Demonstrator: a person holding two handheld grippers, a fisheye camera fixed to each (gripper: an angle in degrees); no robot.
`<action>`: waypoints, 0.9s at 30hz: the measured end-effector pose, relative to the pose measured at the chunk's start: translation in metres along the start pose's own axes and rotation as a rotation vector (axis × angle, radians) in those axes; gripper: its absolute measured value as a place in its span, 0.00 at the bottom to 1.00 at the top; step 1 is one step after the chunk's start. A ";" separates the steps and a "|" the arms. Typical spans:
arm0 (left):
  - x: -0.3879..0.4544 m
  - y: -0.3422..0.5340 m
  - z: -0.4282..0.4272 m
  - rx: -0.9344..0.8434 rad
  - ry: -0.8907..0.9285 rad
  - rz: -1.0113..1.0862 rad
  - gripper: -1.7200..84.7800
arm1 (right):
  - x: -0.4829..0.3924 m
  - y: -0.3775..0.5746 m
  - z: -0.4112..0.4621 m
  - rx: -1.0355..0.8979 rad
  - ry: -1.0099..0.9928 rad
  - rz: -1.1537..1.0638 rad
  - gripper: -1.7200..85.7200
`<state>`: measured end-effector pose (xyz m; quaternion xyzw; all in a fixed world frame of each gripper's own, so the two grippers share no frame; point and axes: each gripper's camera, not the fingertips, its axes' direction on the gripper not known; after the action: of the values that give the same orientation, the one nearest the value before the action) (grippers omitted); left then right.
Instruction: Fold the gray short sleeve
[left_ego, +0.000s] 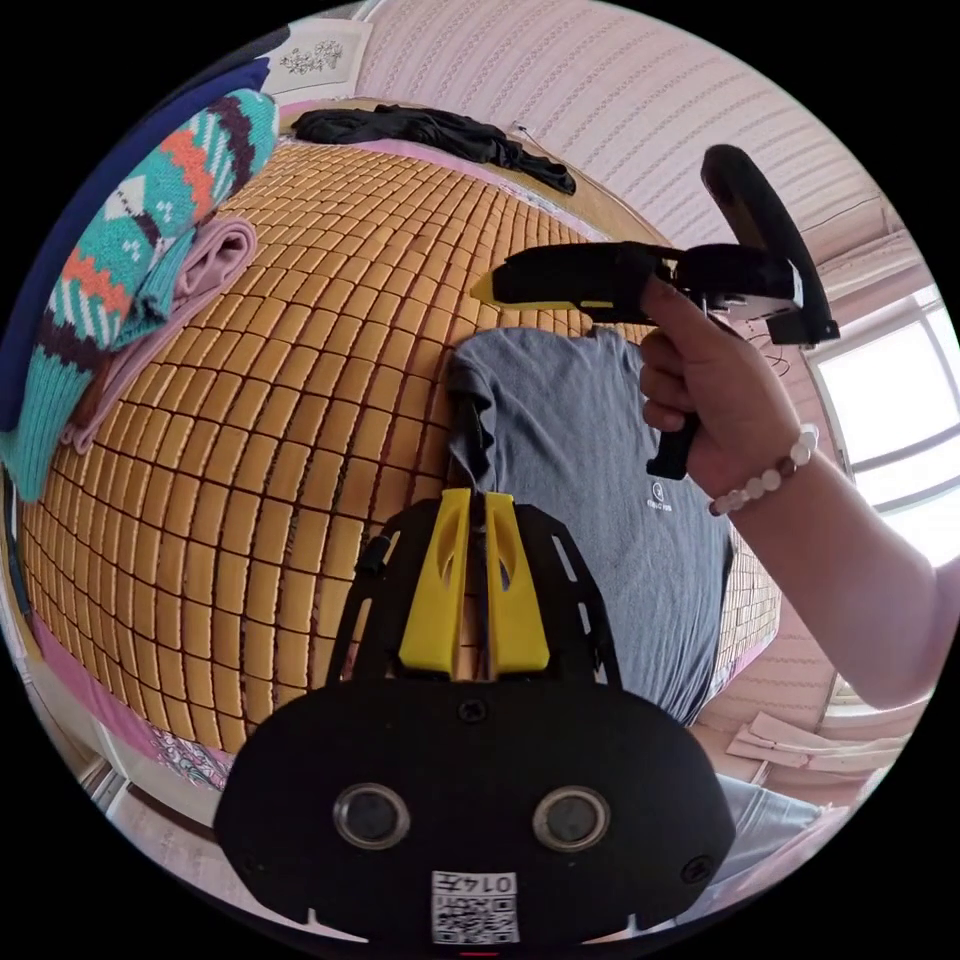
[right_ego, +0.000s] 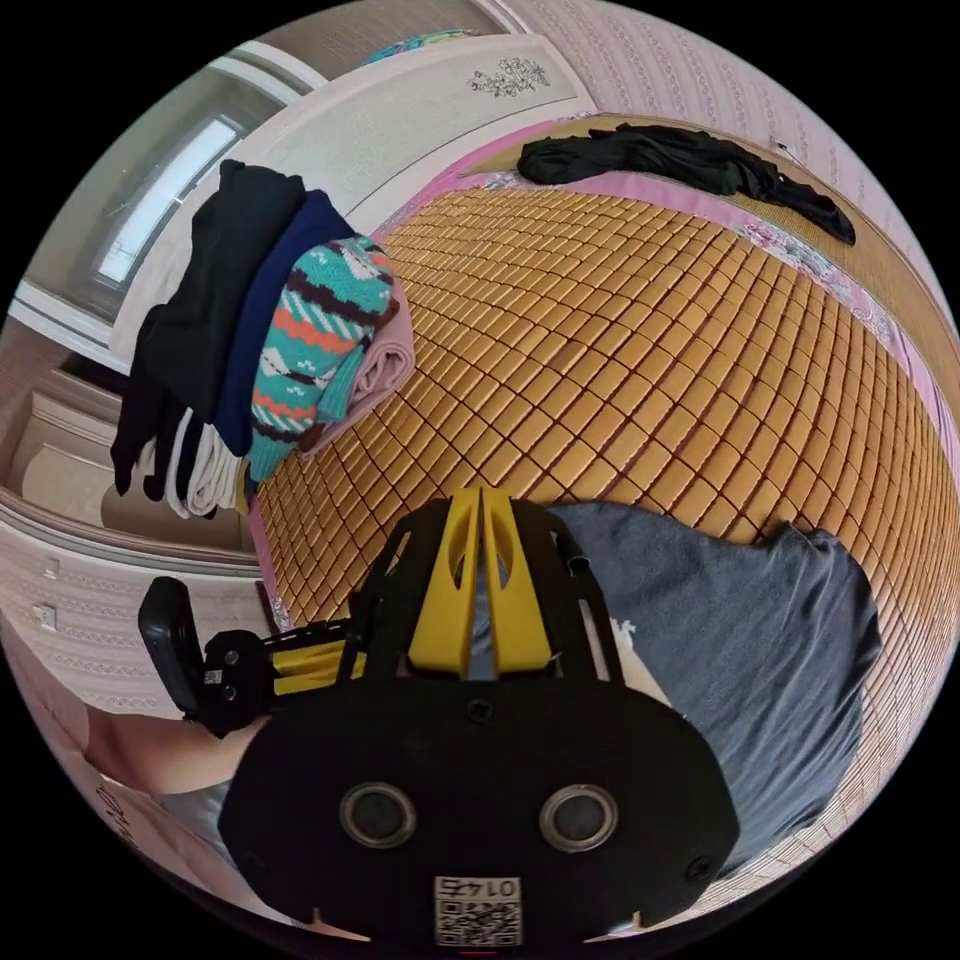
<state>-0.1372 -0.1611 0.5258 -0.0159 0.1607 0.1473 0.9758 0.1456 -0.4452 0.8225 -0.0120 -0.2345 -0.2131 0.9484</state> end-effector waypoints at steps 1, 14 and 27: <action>-0.004 0.001 -0.003 0.012 0.027 -0.011 0.04 | 0.002 -0.002 -0.001 -0.002 0.006 0.009 0.02; -0.019 0.015 0.005 -0.003 0.035 -0.014 0.05 | 0.016 -0.017 0.020 -0.035 -0.028 0.010 0.05; -0.023 0.034 0.004 0.010 -0.006 -0.067 0.06 | 0.028 -0.011 0.025 -0.011 -0.085 0.000 0.12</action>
<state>-0.1663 -0.1350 0.5379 -0.0162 0.1578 0.1139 0.9807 0.1526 -0.4631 0.8570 -0.0263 -0.2735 -0.2136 0.9375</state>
